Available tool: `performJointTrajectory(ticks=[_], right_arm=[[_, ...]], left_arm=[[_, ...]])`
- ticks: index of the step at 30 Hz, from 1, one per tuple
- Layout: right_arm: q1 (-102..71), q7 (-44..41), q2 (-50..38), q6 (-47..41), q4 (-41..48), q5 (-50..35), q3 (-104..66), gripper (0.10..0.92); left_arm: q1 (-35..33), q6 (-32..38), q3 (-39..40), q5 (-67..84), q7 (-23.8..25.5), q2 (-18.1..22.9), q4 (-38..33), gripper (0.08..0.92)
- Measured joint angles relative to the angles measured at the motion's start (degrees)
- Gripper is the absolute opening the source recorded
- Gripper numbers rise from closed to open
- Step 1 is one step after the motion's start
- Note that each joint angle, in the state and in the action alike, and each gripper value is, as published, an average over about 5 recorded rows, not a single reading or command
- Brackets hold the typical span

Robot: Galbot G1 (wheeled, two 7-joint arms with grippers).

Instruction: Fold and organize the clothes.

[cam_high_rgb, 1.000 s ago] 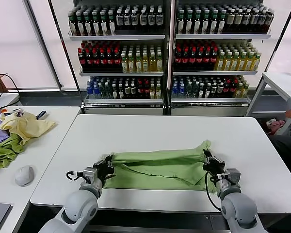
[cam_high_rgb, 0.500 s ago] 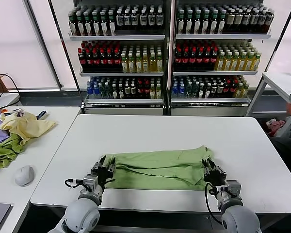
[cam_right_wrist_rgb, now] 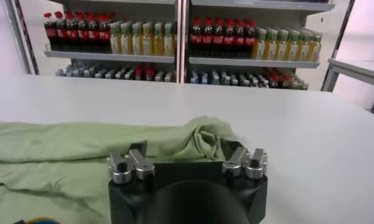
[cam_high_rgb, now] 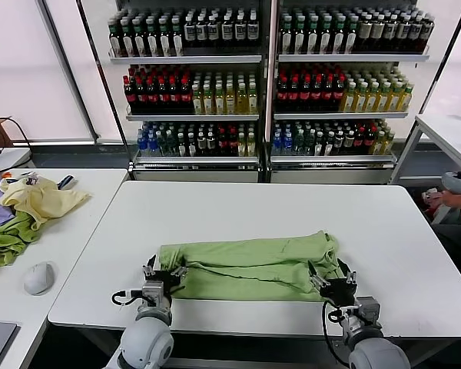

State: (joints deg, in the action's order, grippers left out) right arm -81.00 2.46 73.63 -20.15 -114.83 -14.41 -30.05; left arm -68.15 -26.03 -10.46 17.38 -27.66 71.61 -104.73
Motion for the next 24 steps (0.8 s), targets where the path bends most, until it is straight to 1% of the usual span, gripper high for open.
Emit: performJointTrajectory(ticks=[10,18,21,24], right_arm=[[-0.3,0.0,1.1,0.7,0.0,0.2,0.0,0.823],[-0.3,-0.2,1.0,0.9,-0.2,0.1,-0.3,0.823],[-0.3,-0.3,0.7,1.0,-0.4,0.0,-0.4,0.823],[0.0,-0.4,0.4,1.2,-0.4,-0.2,-0.3,0.823]], left_arm=[[-0.8,0.2,0.0,-0.5,0.2,1.0,1.4,0.409],[-1.5,1.3,-2.0,1.3,1.6,-0.3,1.7,0.197],[-1.9,1.7,-3.6,2.7,2.3,-1.6,1.1,0.147],[-2.1,1.8,-6.2,4.2,3.0,-3.2,0.3,0.141]])
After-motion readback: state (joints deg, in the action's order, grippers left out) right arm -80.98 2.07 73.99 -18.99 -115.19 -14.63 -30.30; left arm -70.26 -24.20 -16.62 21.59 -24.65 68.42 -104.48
